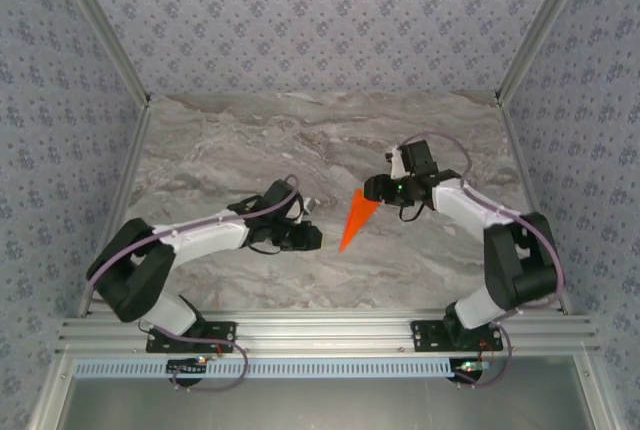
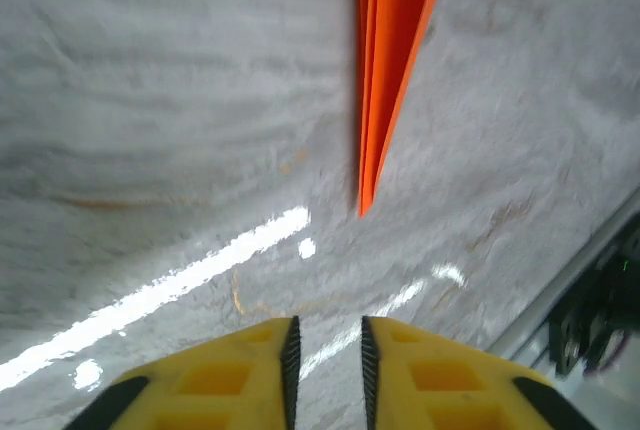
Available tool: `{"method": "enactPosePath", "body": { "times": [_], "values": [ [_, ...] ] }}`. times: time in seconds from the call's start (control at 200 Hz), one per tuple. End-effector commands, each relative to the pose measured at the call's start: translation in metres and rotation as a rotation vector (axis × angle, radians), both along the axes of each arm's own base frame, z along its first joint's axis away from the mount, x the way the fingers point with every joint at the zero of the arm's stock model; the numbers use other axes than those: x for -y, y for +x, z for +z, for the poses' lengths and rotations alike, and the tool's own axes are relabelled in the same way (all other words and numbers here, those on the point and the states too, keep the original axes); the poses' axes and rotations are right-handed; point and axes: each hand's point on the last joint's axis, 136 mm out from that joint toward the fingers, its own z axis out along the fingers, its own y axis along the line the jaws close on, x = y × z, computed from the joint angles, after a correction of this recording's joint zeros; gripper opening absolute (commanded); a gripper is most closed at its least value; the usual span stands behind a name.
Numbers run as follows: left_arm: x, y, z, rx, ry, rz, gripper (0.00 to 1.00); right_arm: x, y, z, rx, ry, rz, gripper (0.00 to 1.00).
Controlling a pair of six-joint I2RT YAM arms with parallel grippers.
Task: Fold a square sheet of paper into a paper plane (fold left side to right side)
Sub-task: Pick up the paper plane at the center of the table.
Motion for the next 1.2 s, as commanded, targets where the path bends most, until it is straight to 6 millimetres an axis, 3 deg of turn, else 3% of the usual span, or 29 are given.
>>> {"method": "enactPosePath", "body": {
  "times": [0.0, 0.195, 0.38, 0.47, 0.515, 0.834, 1.084, 1.109, 1.194],
  "values": [
    [-0.014, 0.033, 0.019, 0.158, 0.042, 0.131, 0.33, 0.010, -0.013, 0.005, 0.005, -0.168, -0.063, 0.69],
    [-0.038, 0.059, 0.037, 0.297, 0.114, 0.275, 0.47, -0.013, -0.032, -0.008, -0.015, -0.357, -0.124, 0.72],
    [-0.046, 0.054, 0.031, 0.296, 0.107, 0.301, 0.48, -0.034, -0.026, -0.028, -0.036, -0.486, -0.160, 0.71],
    [-0.051, 0.050, 0.027, 0.297, 0.105, 0.308, 0.49, -0.032, -0.031, -0.041, -0.070, -0.574, -0.164, 0.70],
    [-0.053, 0.049, 0.027, 0.300, 0.104, 0.310, 0.49, -0.038, -0.024, -0.037, -0.063, -0.569, -0.175, 0.69],
    [-0.067, 0.044, 0.035, 0.349, 0.123, 0.318, 0.51, -0.031, -0.037, -0.053, -0.118, -0.598, -0.215, 0.39],
    [-0.074, 0.042, 0.039, 0.364, 0.115, 0.338, 0.52, -0.028, -0.038, -0.027, -0.078, -0.565, -0.225, 0.04],
    [-0.075, 0.042, 0.039, 0.366, 0.114, 0.340, 0.53, -0.022, -0.044, -0.032, -0.087, -0.583, -0.216, 0.01],
    [-0.077, 0.041, 0.040, 0.369, 0.115, 0.344, 0.53, -0.029, -0.044, -0.014, -0.039, -0.533, -0.181, 0.00]
  ]
}}
